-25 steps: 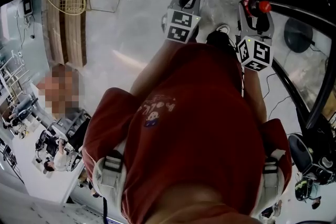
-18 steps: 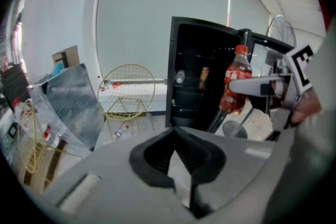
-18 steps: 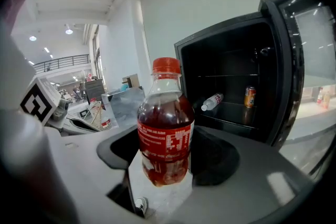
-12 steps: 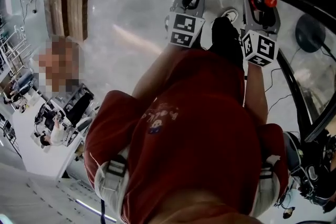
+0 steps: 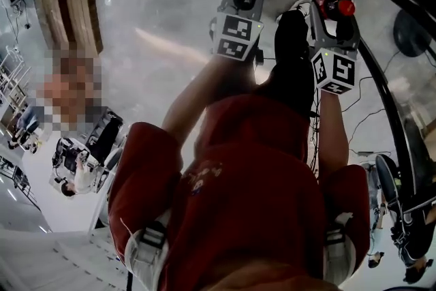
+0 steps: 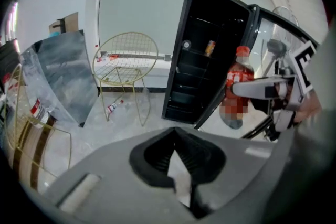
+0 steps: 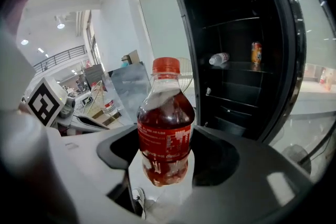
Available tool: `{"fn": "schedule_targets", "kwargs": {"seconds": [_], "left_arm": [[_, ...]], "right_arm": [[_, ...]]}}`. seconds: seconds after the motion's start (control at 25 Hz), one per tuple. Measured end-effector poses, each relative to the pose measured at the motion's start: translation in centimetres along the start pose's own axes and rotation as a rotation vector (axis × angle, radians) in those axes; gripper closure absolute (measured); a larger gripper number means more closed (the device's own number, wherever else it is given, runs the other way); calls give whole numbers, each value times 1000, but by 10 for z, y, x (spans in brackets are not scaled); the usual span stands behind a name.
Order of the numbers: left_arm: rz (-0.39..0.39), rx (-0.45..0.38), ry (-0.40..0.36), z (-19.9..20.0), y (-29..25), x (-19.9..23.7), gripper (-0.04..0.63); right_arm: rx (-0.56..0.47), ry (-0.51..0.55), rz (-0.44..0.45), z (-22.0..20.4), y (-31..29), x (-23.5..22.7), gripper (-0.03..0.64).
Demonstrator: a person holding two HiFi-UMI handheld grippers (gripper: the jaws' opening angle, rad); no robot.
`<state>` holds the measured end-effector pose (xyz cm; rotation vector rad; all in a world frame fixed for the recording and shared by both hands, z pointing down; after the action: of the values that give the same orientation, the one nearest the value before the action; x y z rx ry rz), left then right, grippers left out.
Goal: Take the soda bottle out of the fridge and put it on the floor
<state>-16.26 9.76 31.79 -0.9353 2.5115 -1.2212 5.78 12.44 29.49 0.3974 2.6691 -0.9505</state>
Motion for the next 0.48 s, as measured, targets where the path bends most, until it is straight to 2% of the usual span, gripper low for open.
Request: {"fn": "schedule_targets", "kwargs": {"seconds": [0.12, 0.32, 0.48], "left_arm": [[-17, 17, 10, -30, -27, 15, 595], [21, 50, 84, -74, -79, 49, 595], [22, 62, 102, -109, -127, 59, 595]], "right_arm": [[25, 5, 5, -31, -29, -3, 314], [36, 6, 7, -79, -83, -25, 314], [34, 29, 27, -119, -128, -49, 314]]}}
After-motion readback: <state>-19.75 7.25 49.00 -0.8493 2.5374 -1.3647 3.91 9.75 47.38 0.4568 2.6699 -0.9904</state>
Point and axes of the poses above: the fingertips, and each gripper's own axes: y backward along the fingers, x to its left, z out of its top, the point moved 9 cm from there along y, backward along the fingers, and after that the axes turned 7 degrees about -y, right-handed, at the moved point
